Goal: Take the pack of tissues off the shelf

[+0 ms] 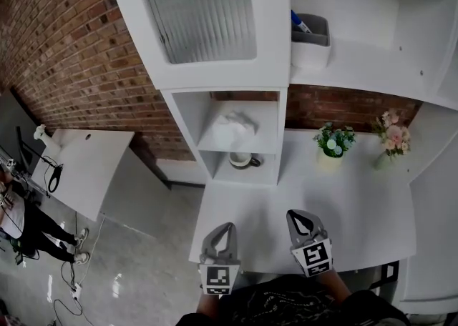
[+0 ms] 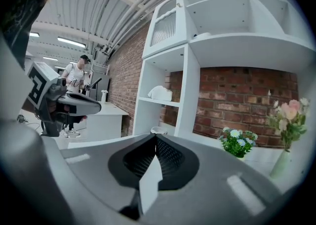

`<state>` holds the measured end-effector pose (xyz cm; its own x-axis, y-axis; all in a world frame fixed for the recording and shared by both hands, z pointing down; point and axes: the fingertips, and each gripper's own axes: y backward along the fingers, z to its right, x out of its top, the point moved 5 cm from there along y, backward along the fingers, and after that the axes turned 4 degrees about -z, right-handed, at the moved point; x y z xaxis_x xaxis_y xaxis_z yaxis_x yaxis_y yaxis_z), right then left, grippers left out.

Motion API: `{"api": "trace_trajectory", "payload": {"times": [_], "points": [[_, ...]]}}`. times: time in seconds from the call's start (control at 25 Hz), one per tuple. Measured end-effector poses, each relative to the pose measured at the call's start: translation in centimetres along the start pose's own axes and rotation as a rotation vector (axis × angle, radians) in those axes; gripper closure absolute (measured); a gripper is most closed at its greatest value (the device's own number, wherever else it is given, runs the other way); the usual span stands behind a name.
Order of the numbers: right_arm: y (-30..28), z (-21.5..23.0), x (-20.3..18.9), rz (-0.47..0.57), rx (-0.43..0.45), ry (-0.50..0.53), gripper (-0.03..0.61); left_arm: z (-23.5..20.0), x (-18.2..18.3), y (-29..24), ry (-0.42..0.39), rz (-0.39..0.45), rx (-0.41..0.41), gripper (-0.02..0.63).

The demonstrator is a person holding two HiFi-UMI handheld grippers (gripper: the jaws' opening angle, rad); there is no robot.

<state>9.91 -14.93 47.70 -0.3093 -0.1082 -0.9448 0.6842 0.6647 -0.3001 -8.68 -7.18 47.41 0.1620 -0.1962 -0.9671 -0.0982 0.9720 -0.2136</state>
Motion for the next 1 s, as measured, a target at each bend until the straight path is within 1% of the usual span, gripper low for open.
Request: {"api": "trace_trajectory", "payload": {"times": [0.16, 0.44, 0.64, 0.76, 0.8, 0.88, 0.92, 1.0], "points": [[-1.5, -0.3, 1.3, 0.02, -0.009, -0.04, 0.574, -1.7, -0.3, -0.9, 0.005, -0.006, -0.03, 0.604], [-4.4, -0.3, 3.3, 0.027, -0.023, -0.078, 0.572, -4.2, -0.3, -2.4, -0.002, 0.023, -0.088, 0.604], [-5.9, 0.1, 4.6, 0.05, -0.093, -0.068, 0.572, -6.0, -0.2, -3.3, -0.015, 0.038, -0.125, 0.604], [-7.0, 0.3, 5.7, 0.079, -0.088, -0.1, 0.565, -7.1, -0.7, -3.8, -0.005, 0.025, -0.143, 0.604], [-7.5, 0.2, 6.1, 0.084, -0.073, -0.111, 0.534, -7.4, -0.8, -3.9, 0.004, 0.023, -0.147, 0.604], [-8.5, 0.1, 6.9, 0.088, -0.043, -0.126, 0.433, -8.1, -0.9, -4.3, 0.007, 0.028, -0.149, 0.604], [-9.0, 0.0, 7.3, 0.092, -0.036, -0.13, 0.405, -8.4, -1.0, -4.6, 0.001, 0.031, -0.149, 0.604], [-9.7, 0.0, 8.0, 0.103, -0.04, -0.134, 0.369, -8.8, -1.1, -5.0, -0.004, 0.027, -0.161, 0.604]]}}
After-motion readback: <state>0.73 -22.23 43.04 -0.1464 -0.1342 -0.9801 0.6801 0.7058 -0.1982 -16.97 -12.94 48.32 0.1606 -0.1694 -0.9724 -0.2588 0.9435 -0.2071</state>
